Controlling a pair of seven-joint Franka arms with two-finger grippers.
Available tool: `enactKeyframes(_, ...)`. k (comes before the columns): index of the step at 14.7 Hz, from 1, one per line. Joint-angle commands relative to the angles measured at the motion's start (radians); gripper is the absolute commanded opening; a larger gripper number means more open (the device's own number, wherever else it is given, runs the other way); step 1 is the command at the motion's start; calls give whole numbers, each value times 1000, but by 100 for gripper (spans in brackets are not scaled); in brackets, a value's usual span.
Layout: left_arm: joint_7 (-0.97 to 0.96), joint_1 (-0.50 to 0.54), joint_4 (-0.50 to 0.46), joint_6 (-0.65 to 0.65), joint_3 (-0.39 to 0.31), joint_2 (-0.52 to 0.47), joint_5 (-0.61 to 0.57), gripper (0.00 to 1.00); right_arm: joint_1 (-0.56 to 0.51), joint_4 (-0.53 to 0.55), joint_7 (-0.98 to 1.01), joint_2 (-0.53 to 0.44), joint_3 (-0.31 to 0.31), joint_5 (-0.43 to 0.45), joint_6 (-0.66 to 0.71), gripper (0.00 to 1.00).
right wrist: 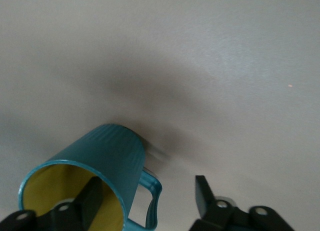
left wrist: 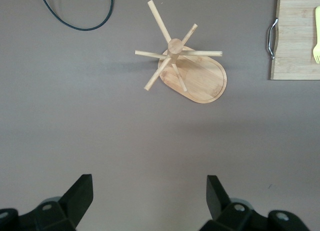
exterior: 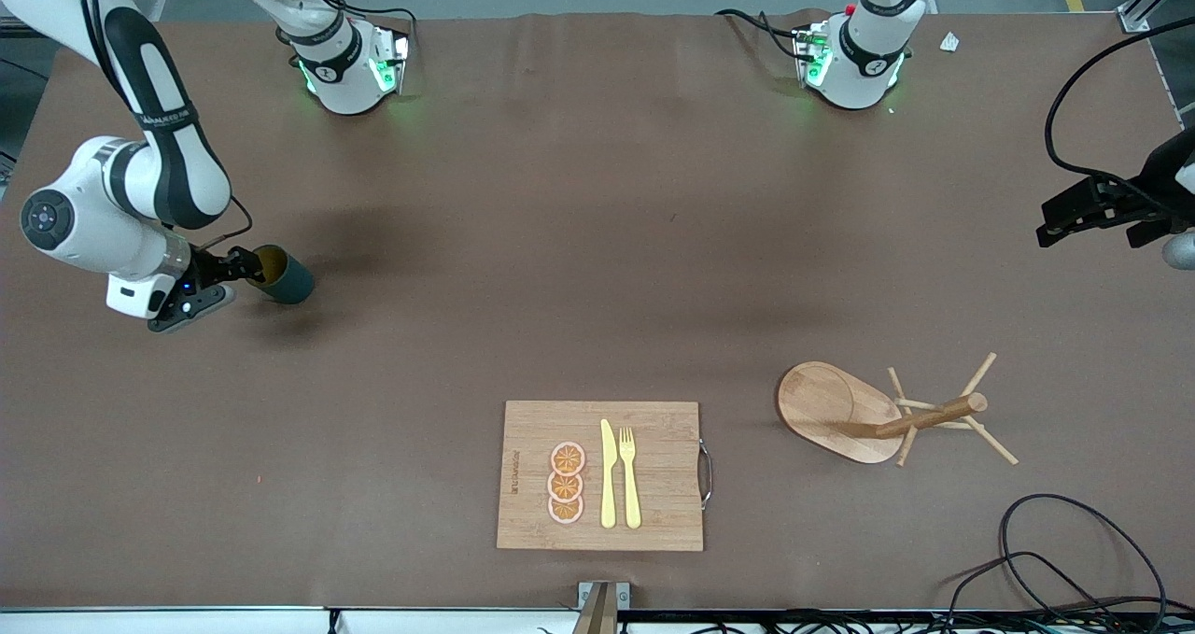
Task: Pass cup and hang on rack
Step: 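Reach the right gripper down to the teal mug and grasp it, then lift the teal mug with the right gripper toward the table middle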
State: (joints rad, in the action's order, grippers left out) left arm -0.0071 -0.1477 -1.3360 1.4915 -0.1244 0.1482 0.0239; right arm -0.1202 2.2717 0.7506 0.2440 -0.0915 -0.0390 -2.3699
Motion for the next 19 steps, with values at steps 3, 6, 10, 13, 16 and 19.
enactKeyframes(3,15,2,-3,3,3,-9,-13,100,1,12,144,12,4,-24,-5,0)
enactKeyframes(6,15,2,-5,3,3,-9,-13,100,16,6,136,8,6,-24,3,0)
enactKeyframes(10,15,3,-5,3,2,-9,-13,100,103,-81,-47,-46,9,-30,199,0)
enactKeyframes(13,15,3,-5,3,2,-9,-13,100,217,-136,-222,-81,10,-30,285,0)
enactKeyframes(16,12,2,-5,3,3,-9,-15,100,342,-144,-402,-86,10,-30,284,0)
enactKeyframes(19,10,2,-5,3,3,-9,-13,100,473,-190,-583,-74,10,-30,279,0)
